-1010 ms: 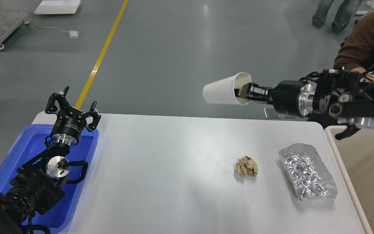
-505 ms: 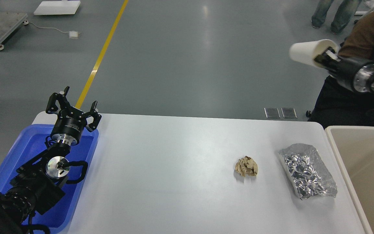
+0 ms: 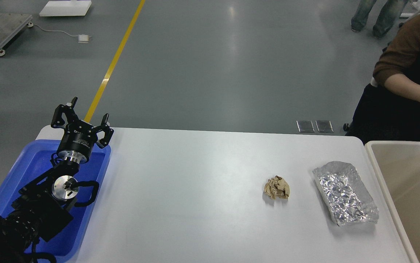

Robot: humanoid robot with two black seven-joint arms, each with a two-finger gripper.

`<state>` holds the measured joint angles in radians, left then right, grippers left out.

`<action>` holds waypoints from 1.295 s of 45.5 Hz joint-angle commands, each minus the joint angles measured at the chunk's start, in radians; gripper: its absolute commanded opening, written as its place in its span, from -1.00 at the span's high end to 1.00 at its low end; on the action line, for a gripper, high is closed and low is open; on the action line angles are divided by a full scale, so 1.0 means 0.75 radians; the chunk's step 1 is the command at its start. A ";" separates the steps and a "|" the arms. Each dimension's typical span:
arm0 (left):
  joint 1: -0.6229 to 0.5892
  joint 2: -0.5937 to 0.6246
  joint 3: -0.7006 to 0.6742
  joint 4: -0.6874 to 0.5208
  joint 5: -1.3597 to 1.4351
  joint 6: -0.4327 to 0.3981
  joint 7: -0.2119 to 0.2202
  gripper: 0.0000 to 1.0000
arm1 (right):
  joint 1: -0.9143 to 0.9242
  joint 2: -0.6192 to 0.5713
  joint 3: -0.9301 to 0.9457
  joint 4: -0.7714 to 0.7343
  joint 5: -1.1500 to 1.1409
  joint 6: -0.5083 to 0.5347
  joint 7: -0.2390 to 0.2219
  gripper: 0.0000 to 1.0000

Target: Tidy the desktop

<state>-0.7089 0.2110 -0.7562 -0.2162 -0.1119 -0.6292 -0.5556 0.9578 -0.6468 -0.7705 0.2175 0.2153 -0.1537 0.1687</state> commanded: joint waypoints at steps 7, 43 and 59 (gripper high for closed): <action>0.000 -0.001 0.000 0.000 0.000 0.000 0.000 -1.00 | -0.402 0.013 0.328 -0.112 -0.007 -0.016 -0.065 1.00; 0.000 0.001 0.000 0.000 0.000 0.000 0.000 -1.00 | -0.559 0.296 0.422 -0.145 -0.033 -0.018 -0.061 0.90; 0.000 0.001 0.000 0.000 0.000 0.000 0.000 -1.00 | -0.547 0.371 0.424 -0.341 -0.033 -0.061 -0.061 -1.00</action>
<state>-0.7087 0.2113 -0.7563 -0.2163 -0.1120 -0.6293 -0.5558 0.5414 -0.4024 -0.4552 0.0402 0.1923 -0.1860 0.1226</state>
